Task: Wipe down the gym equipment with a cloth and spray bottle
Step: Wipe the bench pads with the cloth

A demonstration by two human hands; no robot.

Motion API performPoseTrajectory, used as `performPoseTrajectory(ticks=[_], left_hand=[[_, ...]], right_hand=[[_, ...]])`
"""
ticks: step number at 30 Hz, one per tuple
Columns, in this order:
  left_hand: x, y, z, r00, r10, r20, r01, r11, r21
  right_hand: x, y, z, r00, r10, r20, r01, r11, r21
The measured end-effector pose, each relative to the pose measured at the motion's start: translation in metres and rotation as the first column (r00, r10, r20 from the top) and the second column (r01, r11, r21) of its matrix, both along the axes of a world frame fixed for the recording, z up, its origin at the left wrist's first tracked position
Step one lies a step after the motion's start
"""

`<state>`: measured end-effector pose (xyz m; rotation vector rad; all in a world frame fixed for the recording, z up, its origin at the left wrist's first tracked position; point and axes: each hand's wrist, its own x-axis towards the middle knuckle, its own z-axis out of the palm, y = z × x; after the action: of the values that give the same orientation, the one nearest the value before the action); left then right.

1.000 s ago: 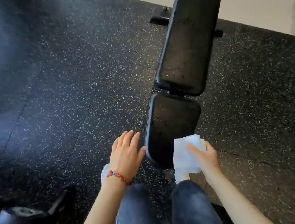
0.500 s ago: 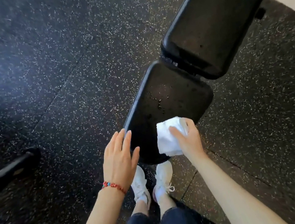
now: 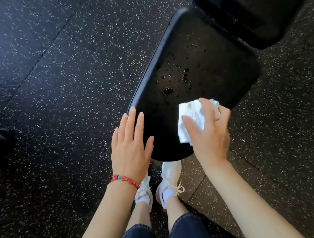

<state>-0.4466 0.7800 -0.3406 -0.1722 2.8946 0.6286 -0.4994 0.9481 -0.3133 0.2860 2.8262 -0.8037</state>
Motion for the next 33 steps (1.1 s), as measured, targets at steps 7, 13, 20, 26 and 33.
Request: performPoseTrajectory(ticks=[7,13,20,26,33], left_hand=[[0.003,0.0,-0.009,0.996,0.015,-0.092,-0.013,1.0,0.015],[0.007,0.006,-0.015,0.99,0.043,-0.134,-0.048,0.998,-0.032],[0.018,0.023,-0.018,0.968,0.19,-0.165,-0.208,0.973,-0.099],[0.021,0.037,-0.022,0.932,0.298,-0.205,-0.324,0.94,-0.106],[0.026,0.035,-0.019,0.942,0.263,-0.211,-0.293,0.947,-0.13]], right_hand=[[-0.04,-0.007,-0.014,0.966,0.194,-0.17,-0.152,0.961,0.23],[-0.068,-0.02,-0.022,0.959,0.159,-0.236,-0.098,0.963,0.252],[0.008,0.0,-0.028,0.789,0.541,-0.292,-0.479,0.839,0.257],[-0.069,-0.033,-0.025,0.792,0.548,-0.27,-0.472,0.829,0.301],[-0.027,-0.018,-0.029,0.794,0.53,-0.296,-0.441,0.839,0.32]])
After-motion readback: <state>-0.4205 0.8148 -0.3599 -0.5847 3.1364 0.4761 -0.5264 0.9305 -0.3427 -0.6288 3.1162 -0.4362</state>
